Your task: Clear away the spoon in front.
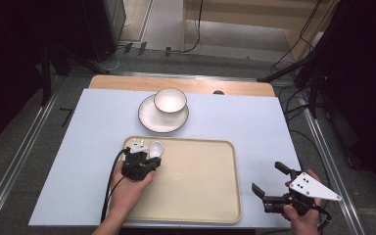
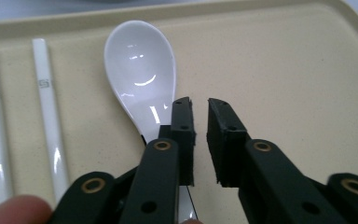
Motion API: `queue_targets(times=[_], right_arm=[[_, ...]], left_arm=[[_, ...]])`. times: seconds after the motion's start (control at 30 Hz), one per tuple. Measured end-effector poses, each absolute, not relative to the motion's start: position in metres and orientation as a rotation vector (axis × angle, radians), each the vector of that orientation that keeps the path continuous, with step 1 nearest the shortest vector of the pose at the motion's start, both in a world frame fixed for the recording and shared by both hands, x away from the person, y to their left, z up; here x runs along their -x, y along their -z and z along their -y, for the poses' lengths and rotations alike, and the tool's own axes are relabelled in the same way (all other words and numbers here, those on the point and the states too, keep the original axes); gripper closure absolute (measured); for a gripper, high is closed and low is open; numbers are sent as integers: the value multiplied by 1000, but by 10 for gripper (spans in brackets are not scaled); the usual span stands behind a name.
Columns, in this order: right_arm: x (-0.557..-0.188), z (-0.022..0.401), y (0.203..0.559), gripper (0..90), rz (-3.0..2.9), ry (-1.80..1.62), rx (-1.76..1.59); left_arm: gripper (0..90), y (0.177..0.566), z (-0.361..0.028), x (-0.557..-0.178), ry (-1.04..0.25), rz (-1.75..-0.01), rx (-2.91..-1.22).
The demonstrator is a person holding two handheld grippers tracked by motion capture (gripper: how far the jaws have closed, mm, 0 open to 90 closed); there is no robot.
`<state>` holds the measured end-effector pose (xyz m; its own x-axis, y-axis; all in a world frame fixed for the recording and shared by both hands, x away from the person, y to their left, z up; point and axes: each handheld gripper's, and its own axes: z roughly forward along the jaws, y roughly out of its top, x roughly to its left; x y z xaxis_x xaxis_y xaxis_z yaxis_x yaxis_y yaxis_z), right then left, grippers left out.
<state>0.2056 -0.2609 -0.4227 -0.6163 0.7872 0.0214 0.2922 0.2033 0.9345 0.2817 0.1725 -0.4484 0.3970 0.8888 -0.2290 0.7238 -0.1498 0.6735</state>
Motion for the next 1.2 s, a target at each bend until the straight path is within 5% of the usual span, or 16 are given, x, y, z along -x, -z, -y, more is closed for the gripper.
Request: queue_targets(times=[0.23, 0.6, 1.2], right_arm=[[-205, 262, 423, 0, -2018, -1409, -999], [-206, 261, 422, 0, -2011, -1411, -989], [-206, 260, 420, 0, -1982, -1416, -985]], left_arm=[[633, 439, -182, -281, -255, -1368, -1823], [21, 427, -188, -281, -255, -1235, -1781], [0, 394, -203, -302, -369, -1201, -1750]])
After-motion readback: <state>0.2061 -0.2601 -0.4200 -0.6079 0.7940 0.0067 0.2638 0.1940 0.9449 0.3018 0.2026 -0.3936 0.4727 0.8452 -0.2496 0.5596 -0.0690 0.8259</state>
